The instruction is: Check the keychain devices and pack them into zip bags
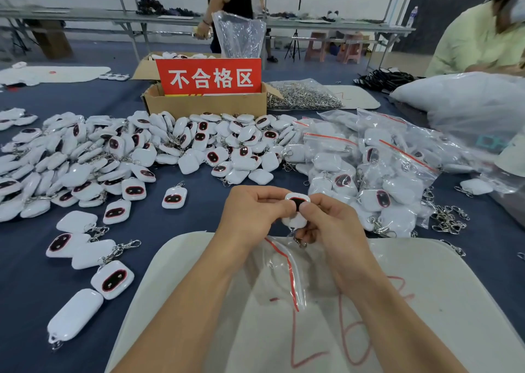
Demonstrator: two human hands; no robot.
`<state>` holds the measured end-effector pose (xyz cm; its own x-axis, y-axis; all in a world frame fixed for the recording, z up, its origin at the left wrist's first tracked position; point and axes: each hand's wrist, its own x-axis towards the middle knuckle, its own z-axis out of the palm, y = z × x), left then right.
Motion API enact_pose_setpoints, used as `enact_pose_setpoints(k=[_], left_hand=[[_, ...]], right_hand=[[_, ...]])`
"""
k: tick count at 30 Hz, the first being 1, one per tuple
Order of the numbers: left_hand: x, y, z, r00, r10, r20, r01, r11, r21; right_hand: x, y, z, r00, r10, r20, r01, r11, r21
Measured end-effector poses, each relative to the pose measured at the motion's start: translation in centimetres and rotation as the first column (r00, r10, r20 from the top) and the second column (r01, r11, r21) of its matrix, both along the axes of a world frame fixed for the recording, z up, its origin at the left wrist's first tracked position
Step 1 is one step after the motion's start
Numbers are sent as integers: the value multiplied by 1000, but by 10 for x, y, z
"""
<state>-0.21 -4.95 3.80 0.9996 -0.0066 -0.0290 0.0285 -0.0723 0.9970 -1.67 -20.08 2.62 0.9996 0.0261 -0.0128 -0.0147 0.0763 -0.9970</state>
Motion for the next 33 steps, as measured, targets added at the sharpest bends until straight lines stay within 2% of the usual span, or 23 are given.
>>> enact_pose_setpoints(k=[6,12,19,26,30,33], left_hand=[[-3,-1,0,999,-39,6,39,997,65],[0,-4,-1,998,65,-11,-64,996,67],[2,-2,0,998,50,-29,-50,999,6],[2,-4,-2,1000,25,-11,-24,996,85],[-3,-6,0,995,97,18,-98,994,53],[-5,-8,0,972,207,110,-216,974,73]], right_hand=[[0,-3,-2,995,-88,-35,86,994,-61],[0,2,-4,1000,-21,-4,20,994,-104],[0,2,-3,1000,15,15,-14,998,-63],[1,-3,-4,1000,-21,-18,21,1000,3],[1,-1,-3,994,-91,57,95,992,-78],[-3,3,-5,970,-177,168,206,962,-178]])
